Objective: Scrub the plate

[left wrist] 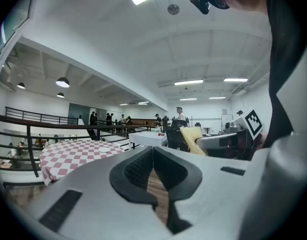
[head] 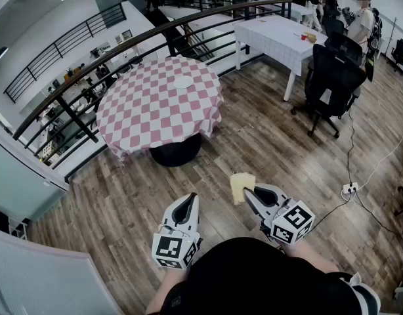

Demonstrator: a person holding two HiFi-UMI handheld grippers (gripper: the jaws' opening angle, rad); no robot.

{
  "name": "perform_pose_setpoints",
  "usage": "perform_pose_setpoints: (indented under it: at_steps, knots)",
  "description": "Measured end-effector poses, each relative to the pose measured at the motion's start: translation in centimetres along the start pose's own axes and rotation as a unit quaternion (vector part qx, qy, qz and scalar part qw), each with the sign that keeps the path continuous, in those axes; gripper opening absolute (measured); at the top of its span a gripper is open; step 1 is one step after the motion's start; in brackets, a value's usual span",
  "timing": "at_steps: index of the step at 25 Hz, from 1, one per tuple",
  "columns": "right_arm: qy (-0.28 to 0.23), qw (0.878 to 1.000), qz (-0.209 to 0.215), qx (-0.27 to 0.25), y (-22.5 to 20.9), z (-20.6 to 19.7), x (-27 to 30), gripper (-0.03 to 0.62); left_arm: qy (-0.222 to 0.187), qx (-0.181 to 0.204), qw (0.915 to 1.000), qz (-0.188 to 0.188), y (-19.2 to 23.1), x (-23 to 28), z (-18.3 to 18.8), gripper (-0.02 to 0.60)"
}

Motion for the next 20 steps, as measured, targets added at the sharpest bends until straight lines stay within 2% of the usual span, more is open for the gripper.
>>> perform_pose_setpoints:
  at_steps: [8, 20]
  knots:
    - [0.007, 1.000, -0.001, 0.003, -1.1, -0.5, -0.8, 0.044, 0.003, -0.004, 1.0000, 0.003, -0.7, 0.9, -0.3, 0.011]
    - [-0.001, 1.000, 0.002, 0.002, -5.8, 0.9, -5.9, 0.046, 0.010, 0.015, 0.9998, 0.005, -4.5, 6.1, 0.8, 0.011]
Point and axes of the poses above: the fingertips, and each gripper's own axes: x forward along the fingers, y to its left, z out of its top, the point moved 4 cm from there along -x, backward along the fingers, and after that the axes turned 3 degrees about y, right-handed, at the moved point
